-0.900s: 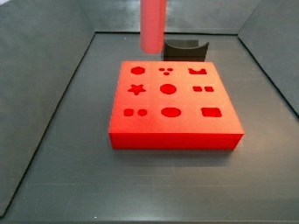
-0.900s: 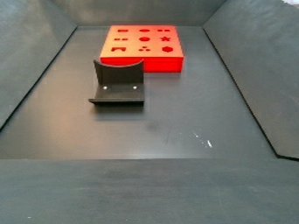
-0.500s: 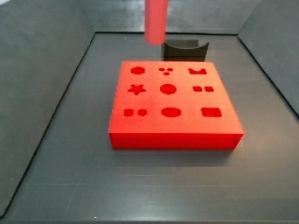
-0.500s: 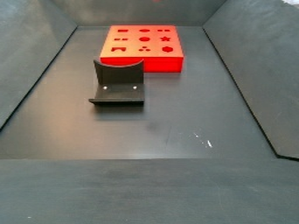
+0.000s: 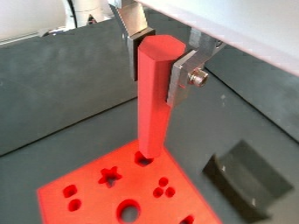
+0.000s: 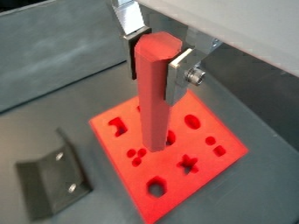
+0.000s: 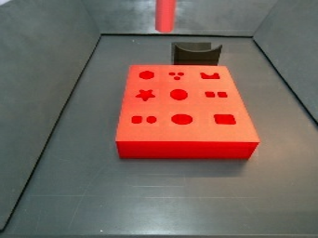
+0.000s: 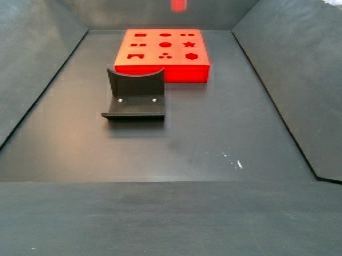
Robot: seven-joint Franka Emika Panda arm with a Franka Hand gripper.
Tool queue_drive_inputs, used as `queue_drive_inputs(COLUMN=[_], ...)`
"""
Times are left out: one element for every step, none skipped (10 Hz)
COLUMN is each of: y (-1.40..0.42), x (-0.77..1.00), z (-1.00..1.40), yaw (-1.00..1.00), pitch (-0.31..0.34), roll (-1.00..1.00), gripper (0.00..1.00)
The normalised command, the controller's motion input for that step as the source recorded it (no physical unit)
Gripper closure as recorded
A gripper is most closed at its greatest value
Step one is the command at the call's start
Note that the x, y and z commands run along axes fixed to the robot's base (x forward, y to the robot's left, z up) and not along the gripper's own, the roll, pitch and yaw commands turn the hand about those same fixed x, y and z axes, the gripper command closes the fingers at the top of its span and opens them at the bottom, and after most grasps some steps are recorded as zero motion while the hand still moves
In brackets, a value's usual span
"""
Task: Insert the hexagon object.
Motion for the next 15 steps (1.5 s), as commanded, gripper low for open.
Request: queue_drive_inputs(y=[0.23,0.06,0.0,0.0,0.0,-0.11,-0.12,-0.07,-0.02,0.0,0.09,0.05,0.0,0.0,-0.01], x=[-0.08,-0.05,-0.02,0.0,0.0,0.0,-0.05,-0.05,0.0,0.0,-0.09,-0.15,-0.14,-0.2,-0.26], z=[-0.4,-0.35,-0.34,-0.41,-0.45,-0.51,-0.45,-0.27,0.0,-0.24,-0.35,-0.3,-0.27,-0.24,-0.15], yaw=[0.91,0.99,1.0,0.97,0.98,0.8,0.47,0.13,0.0,-0.1,-0.36,-0.37,-0.35,-0.29,-0.18], pitch=[-0.016,-0.026,-0.023,-0.03,-0.07,-0.16,-0.206,-0.129,0.0,0.0,0.0,0.0,0.0,0.0,0.0], roll=[0.03,0.1,0.14,0.14,0.13,0.11,0.07,0.05,0.0,0.11,0.11,0.12,0.1,0.06,0.02], gripper=[1.0,1.0,1.0,1.0,1.0,1.0,1.0,1.0,1.0,1.0,1.0,1.0,1.0,1.0,1.0])
